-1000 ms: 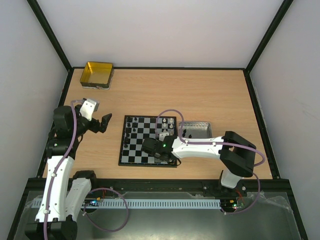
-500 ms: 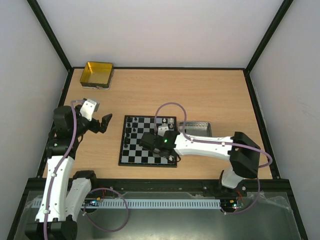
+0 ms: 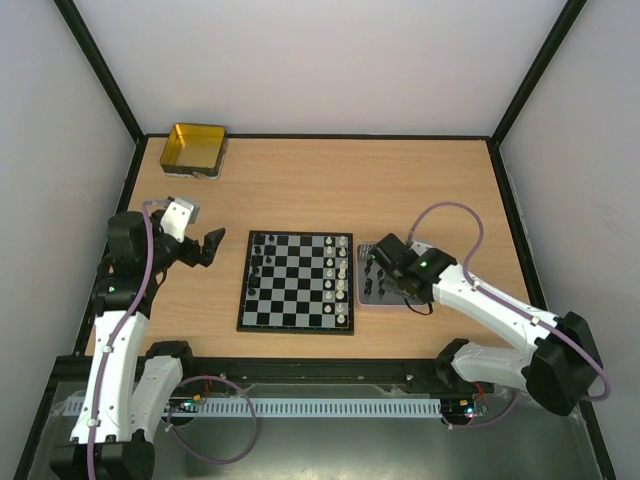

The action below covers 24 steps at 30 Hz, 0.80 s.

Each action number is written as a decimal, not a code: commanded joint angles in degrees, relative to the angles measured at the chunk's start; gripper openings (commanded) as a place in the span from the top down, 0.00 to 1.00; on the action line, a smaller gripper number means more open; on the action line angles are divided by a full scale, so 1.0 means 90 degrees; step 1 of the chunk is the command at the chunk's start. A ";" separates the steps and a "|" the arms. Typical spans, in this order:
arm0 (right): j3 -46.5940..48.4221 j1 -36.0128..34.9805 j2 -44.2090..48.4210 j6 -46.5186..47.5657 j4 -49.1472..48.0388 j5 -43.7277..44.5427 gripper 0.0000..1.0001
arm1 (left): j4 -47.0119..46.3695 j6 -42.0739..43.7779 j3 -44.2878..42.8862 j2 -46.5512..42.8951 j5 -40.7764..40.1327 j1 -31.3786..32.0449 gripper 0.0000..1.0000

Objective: Set up the chess pieces on the board
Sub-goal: Pick up the chess piece from the storage box.

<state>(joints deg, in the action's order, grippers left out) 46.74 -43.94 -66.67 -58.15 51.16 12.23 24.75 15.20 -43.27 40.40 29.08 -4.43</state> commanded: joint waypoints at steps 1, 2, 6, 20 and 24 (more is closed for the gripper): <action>-0.0588 0.0625 0.0247 0.0417 -0.0234 -0.0465 0.75 | 0.0003 0.0039 -0.0004 0.0047 0.0147 -0.0036 0.01; -0.0668 0.0725 0.0216 0.0497 -0.0336 -0.0538 0.75 | 0.0011 0.0039 -0.0005 0.0057 0.0153 -0.0036 0.01; -0.0835 0.0968 -0.0040 0.0715 -0.0746 -0.0731 0.75 | 0.0016 0.0039 -0.0003 0.0079 0.0162 -0.0036 0.01; -0.0747 0.1195 -0.0778 0.0975 -0.1477 -0.0863 0.73 | 0.0042 0.0060 -0.0016 0.0112 0.0243 -0.0036 0.01; -0.0737 0.1229 -0.0878 0.0989 -0.1592 -0.0871 0.72 | 0.0052 0.0059 -0.0009 0.0089 0.0245 -0.0036 0.01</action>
<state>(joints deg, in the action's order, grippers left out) 39.88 -33.39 -73.56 -50.09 38.50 4.10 24.86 15.42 -43.27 41.41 30.13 -4.43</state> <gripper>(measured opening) 0.276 0.990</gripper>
